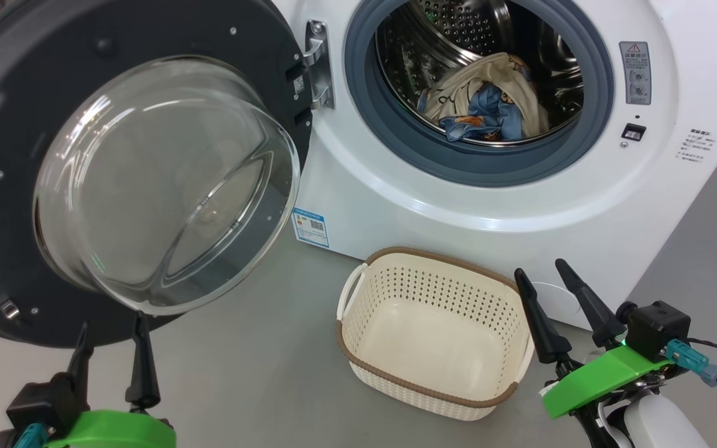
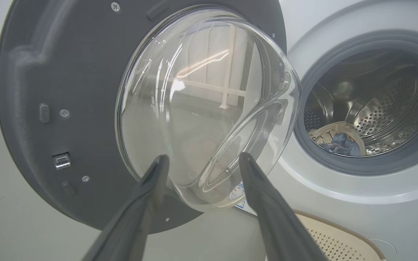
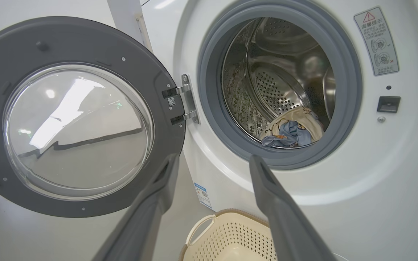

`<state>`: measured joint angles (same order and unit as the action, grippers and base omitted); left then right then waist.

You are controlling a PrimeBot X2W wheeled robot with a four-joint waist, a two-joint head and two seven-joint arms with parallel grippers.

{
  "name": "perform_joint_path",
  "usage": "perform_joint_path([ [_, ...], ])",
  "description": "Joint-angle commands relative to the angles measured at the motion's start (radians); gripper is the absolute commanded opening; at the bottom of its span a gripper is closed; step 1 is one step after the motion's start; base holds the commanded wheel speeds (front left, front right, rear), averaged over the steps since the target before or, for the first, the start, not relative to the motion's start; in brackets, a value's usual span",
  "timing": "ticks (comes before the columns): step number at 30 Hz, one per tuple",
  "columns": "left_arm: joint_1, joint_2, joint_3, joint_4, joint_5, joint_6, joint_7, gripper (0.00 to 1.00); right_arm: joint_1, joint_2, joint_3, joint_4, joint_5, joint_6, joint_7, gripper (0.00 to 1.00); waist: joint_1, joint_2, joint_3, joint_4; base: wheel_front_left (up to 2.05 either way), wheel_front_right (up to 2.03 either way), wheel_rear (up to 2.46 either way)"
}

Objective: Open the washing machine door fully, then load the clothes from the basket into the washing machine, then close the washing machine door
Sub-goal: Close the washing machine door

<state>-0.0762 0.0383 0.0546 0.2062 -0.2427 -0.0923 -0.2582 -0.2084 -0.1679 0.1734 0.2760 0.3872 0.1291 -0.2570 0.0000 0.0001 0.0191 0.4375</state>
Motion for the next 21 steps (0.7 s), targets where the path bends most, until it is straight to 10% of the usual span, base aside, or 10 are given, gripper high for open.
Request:
perform_joint_path([
  [1, -0.008, 0.013, 0.032, -0.021, 0.012, 0.003, -0.004, 1.0, -0.004, -0.007, 0.023, -0.021, 0.013, 0.002, -0.005, 1.0, 0.0, -0.0001, 0.0, 0.001, 0.0, 0.0, 0.0],
  [17, -0.011, 0.013, 0.042, -0.029, 0.013, 0.001, -0.004, 1.0, -0.005, -0.011, 0.029, -0.018, 0.018, 0.002, -0.005, 1.0, 0.0, -0.0001, -0.002, -0.003, 0.0, 0.0, 0.0],
  [21, -0.017, 0.013, 0.046, -0.03, 0.016, -0.002, -0.004, 0.13, -0.007, -0.01, 0.025, -0.018, 0.018, 0.002, -0.005, 1.0, 0.0, -0.0001, 0.001, -0.003, 0.0, 0.0, 0.0],
])
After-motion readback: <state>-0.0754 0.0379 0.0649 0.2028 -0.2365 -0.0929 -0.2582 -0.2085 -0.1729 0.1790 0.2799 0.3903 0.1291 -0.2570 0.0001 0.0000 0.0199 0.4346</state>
